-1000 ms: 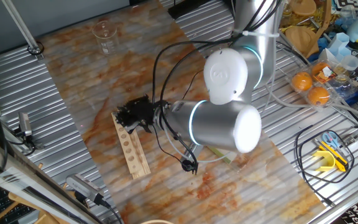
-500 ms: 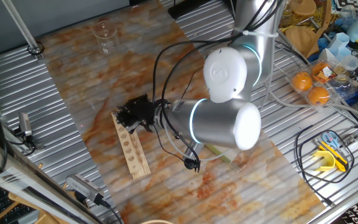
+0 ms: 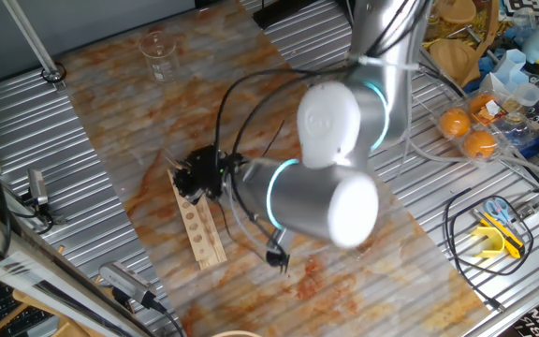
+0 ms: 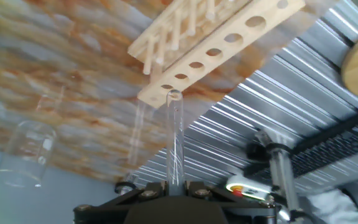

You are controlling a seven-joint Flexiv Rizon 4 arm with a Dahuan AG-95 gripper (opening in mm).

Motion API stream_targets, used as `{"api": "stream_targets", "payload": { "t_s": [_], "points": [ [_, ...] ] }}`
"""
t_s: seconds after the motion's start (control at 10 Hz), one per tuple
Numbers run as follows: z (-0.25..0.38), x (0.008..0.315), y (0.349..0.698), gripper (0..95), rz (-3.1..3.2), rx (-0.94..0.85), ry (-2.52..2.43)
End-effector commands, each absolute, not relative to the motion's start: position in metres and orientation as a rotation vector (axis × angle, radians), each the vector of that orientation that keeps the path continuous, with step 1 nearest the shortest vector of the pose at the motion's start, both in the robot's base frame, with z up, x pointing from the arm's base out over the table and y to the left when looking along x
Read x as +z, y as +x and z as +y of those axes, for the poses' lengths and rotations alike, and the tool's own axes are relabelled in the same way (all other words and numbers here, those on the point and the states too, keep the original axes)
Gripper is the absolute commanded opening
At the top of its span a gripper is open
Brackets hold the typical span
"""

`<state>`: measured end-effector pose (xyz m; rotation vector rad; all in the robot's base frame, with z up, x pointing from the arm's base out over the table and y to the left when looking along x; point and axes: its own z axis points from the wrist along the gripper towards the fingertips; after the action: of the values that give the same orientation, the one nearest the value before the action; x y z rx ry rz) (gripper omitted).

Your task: Pour out the test tube

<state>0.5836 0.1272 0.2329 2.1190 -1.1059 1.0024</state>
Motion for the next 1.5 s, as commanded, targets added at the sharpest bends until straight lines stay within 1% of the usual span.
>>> {"api": "stream_targets", "payload": {
  "t_s": [0.1, 0.3, 0.4, 0.7, 1.1, 1.5],
  "points": [
    [0.126, 0.233, 0.583, 0.0, -0.994, 1.188, 1.979],
    [0.126, 0.233, 0.583, 0.0, -0.990, 1.274, 1.962],
    [0.126, 0.233, 0.583, 0.0, -0.979, 1.283, 1.967],
    [0.127, 0.240, 0.604, 0.0, -0.949, 1.254, 2.005],
    [0.131, 0.238, 0.622, 0.0, -0.925, 1.247, 2.005],
    [0.126, 0.227, 0.624, 0.0, -0.936, 1.260, 2.004]
  ]
}}
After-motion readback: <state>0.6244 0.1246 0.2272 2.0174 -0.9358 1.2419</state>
